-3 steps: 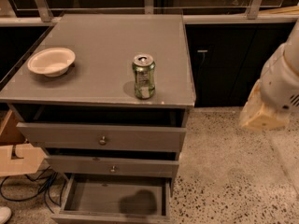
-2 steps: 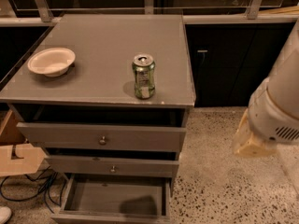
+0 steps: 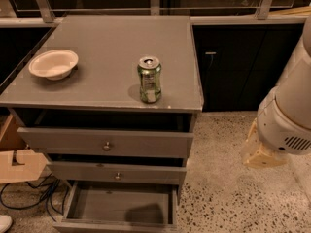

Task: Close bottom drawer

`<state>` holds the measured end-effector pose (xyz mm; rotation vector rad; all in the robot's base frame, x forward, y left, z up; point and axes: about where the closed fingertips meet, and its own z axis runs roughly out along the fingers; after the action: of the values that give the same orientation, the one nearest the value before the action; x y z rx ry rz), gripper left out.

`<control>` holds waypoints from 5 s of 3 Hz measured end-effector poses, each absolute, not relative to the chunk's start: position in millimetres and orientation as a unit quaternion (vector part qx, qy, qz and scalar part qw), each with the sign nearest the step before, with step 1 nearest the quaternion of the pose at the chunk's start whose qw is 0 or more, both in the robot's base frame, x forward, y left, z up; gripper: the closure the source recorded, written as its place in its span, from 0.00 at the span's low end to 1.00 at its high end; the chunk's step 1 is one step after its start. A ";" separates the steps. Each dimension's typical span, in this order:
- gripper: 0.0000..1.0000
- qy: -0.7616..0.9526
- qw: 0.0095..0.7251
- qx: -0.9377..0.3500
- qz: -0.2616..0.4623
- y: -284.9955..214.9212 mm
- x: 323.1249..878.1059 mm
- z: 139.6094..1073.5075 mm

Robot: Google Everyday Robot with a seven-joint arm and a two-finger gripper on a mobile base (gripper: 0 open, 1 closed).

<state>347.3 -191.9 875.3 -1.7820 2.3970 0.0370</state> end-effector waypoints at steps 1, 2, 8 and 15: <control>1.00 0.804 0.059 -0.590 0.046 -178.4 305.8 846.5; 1.00 0.808 0.039 -0.582 0.078 -165.4 265.8 815.0; 1.00 0.809 0.018 -0.554 0.196 -66.7 254.1 665.7; 1.00 0.867 -0.016 -0.443 0.226 -65.3 277.3 483.1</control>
Offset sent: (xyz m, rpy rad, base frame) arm -0.1198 0.0414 -0.0855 0.0942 0.1980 -0.0305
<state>277.3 -65.3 483.1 -1.4068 2.7519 0.7178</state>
